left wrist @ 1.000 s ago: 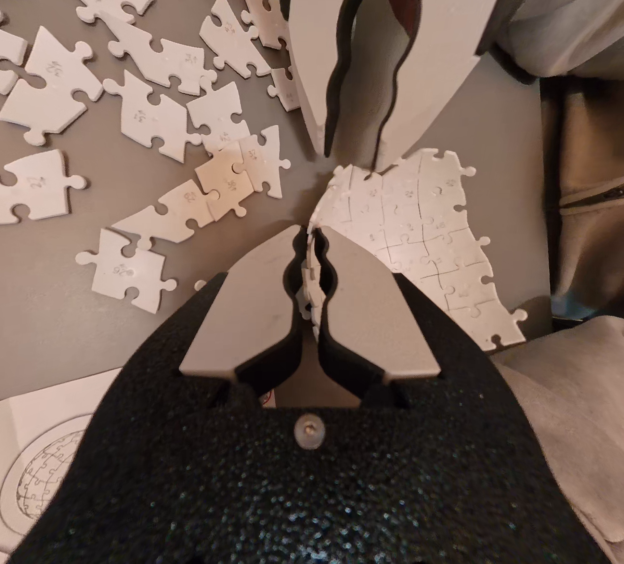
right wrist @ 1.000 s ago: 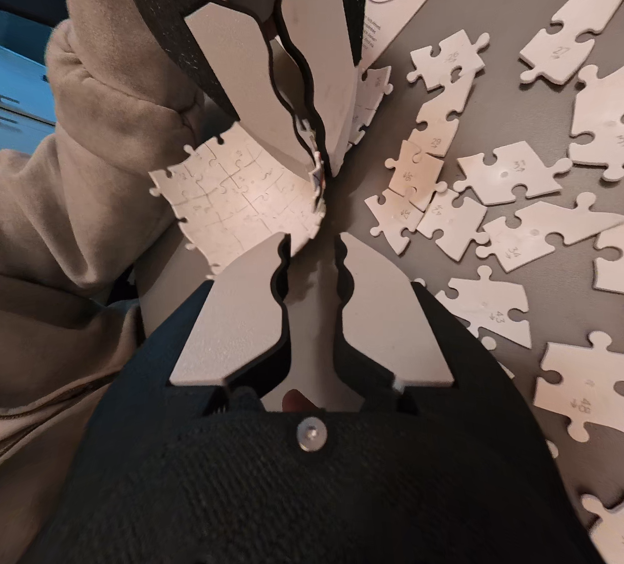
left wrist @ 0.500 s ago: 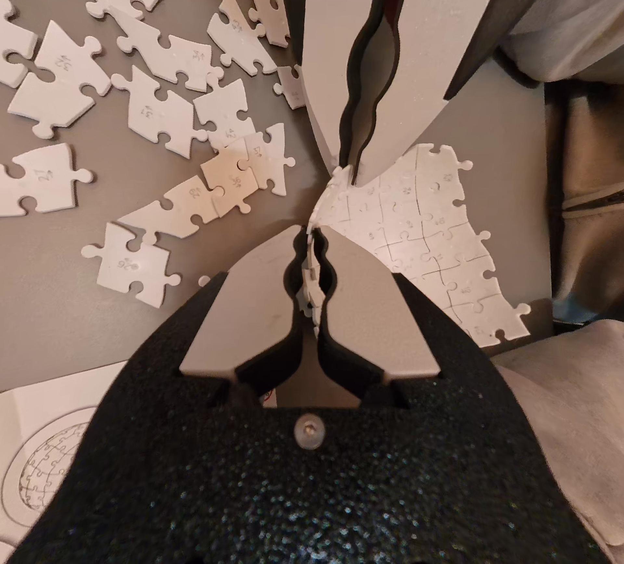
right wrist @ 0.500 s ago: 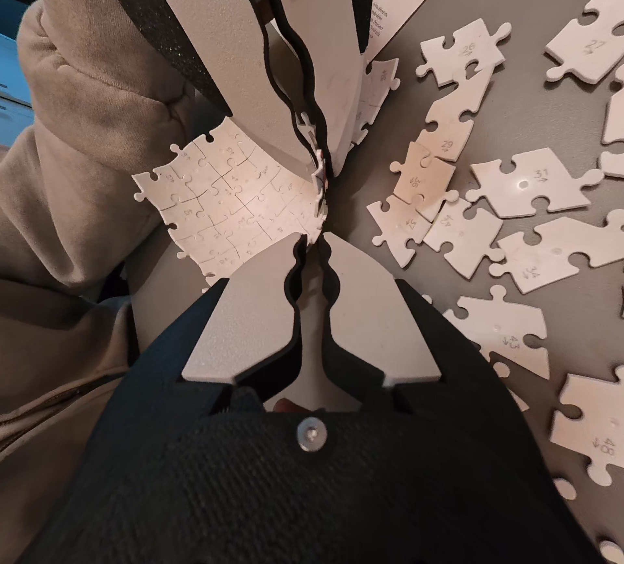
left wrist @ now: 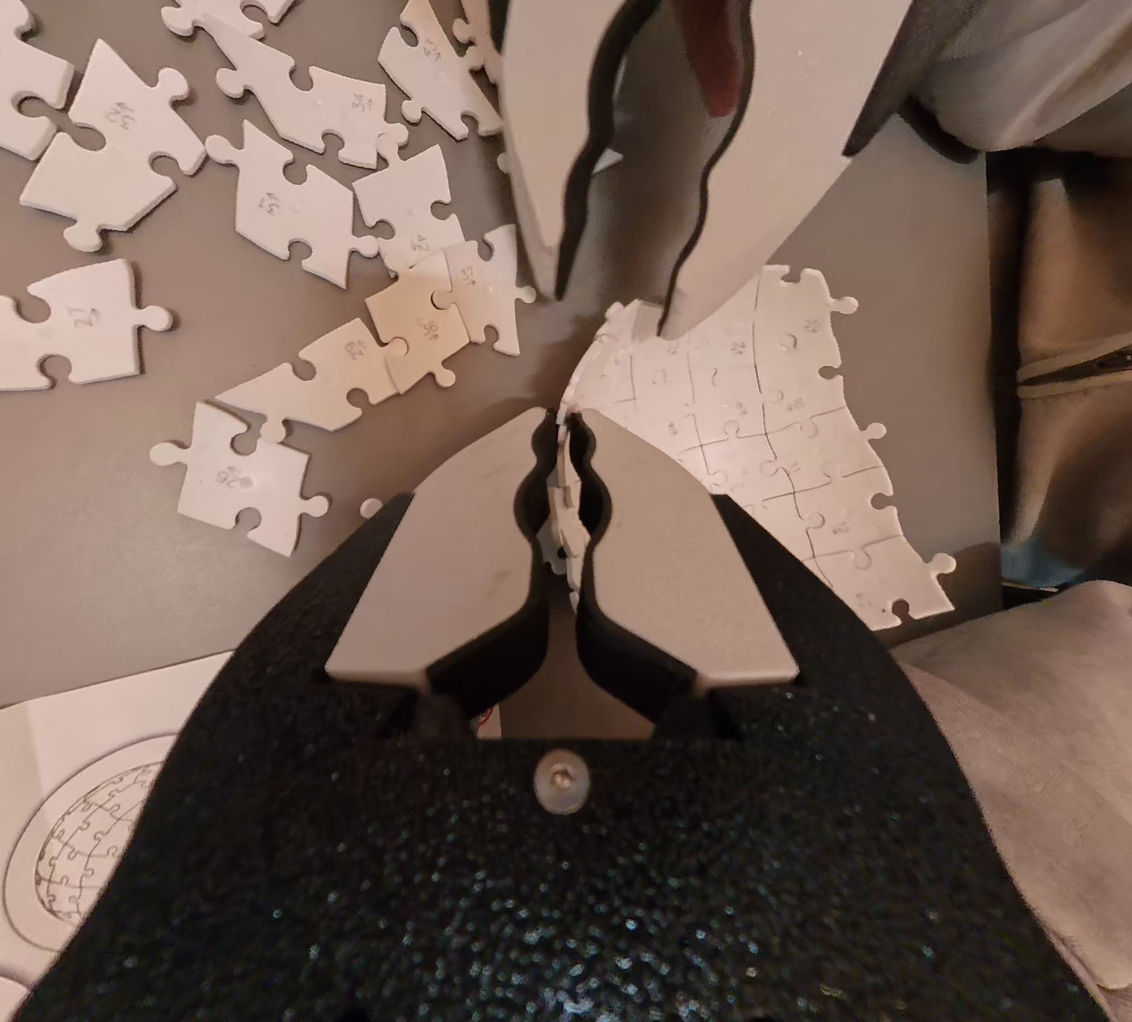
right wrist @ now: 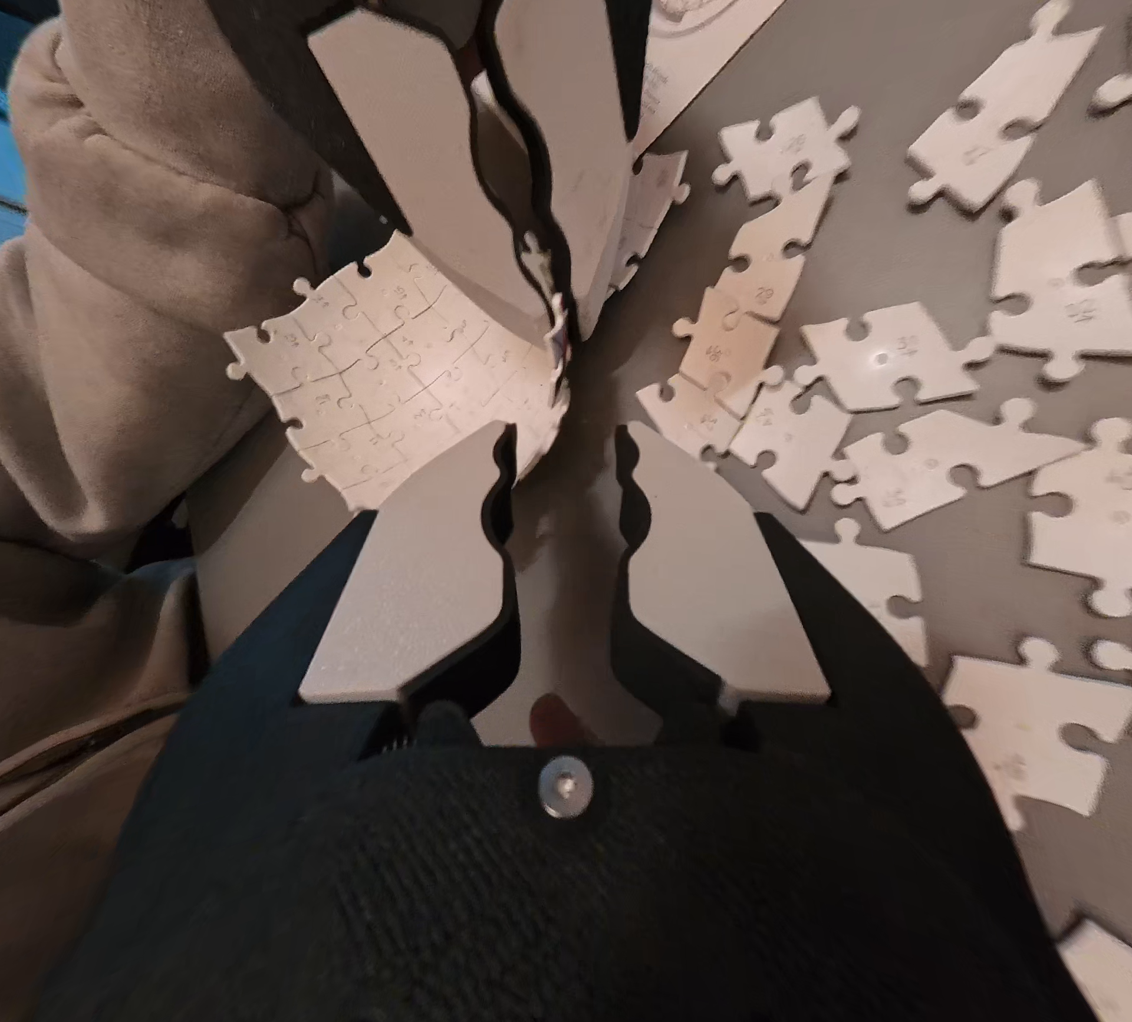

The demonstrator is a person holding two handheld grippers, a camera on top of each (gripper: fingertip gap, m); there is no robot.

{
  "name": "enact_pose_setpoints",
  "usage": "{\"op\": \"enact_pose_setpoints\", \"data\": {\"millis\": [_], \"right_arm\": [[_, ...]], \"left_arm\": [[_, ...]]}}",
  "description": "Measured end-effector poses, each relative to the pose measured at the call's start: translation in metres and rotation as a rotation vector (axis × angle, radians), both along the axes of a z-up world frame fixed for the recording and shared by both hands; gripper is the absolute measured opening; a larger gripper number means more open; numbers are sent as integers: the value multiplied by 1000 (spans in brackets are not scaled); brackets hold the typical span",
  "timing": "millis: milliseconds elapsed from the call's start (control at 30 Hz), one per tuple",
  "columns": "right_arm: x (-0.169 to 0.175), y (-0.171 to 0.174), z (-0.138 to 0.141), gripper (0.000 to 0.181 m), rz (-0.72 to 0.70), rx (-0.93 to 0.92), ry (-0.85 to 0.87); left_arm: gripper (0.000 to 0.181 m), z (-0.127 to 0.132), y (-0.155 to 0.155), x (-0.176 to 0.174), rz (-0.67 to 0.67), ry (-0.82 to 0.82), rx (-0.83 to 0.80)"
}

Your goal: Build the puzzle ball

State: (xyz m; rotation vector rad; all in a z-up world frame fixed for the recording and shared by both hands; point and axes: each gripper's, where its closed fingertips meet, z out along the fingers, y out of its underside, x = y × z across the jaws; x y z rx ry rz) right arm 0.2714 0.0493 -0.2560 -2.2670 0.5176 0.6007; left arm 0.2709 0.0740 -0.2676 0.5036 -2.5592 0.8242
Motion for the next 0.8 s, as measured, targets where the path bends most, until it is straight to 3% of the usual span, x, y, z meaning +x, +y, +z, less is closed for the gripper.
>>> {"op": "enact_pose_setpoints", "data": {"millis": [200,333,800], "right_arm": [[4,17,1,27,43,13,-85],[4,22,0,4,91,6,-135],[4,23,-1,3,79,-6,-158]], "left_arm": [[3,1,0,-1,-1,-2,-2],[3,1,1,-1,1,1,-2],[7,-4,10,1,33,6,65]]}}
